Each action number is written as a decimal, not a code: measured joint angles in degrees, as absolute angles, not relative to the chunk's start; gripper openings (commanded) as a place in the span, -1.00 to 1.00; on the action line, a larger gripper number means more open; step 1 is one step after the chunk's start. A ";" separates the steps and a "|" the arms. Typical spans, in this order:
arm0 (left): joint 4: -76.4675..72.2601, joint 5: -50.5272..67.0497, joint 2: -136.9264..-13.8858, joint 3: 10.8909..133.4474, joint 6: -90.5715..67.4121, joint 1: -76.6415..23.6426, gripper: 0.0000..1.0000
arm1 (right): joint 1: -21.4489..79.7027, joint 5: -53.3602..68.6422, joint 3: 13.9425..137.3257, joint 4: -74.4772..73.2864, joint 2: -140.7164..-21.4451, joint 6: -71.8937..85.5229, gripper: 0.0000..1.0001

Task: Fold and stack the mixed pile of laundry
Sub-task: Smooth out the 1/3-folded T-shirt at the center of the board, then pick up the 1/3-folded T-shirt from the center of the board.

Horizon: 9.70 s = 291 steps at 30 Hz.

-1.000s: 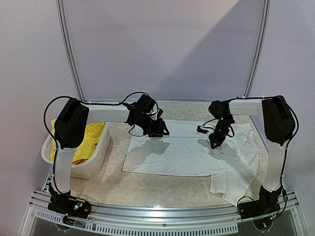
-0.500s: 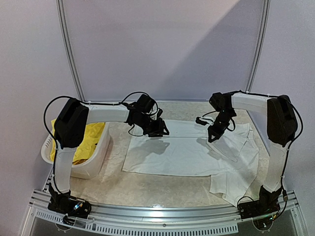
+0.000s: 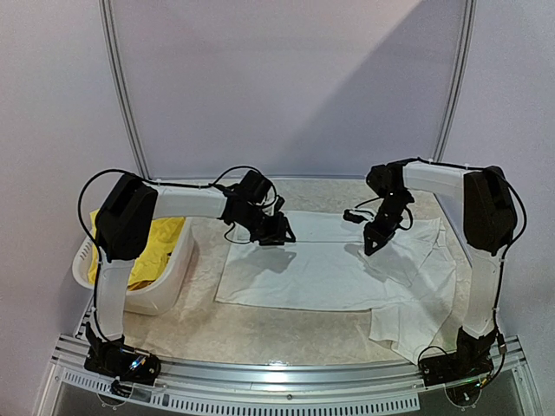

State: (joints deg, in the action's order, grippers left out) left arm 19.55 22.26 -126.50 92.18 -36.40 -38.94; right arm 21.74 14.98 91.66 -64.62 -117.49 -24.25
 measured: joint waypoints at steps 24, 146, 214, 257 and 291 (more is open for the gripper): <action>25.96 18.94 -147.59 122.56 -37.21 -32.64 -0.19 | -13.76 12.05 99.74 -54.48 -122.48 -23.29 -0.72; 37.28 2.92 -142.78 118.89 -29.69 -24.56 -0.84 | -10.24 22.65 89.30 -53.74 -110.52 -22.22 -0.16; 33.65 -14.15 -114.93 100.68 -10.70 -45.78 -0.12 | 3.73 25.76 52.80 -59.55 -71.35 -53.49 -0.20; 40.62 -19.97 -102.80 83.46 -12.19 -48.12 -0.09 | 40.51 3.77 26.41 -50.83 -61.71 -73.21 -0.93; 66.48 -13.69 -110.93 80.23 0.84 -46.96 -0.11 | 39.57 5.67 37.91 -60.51 -50.98 -56.51 -1.00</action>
State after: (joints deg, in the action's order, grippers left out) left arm 66.48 -13.69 -110.93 80.23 0.84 -46.96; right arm 39.57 5.67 37.91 -60.51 -50.98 -56.51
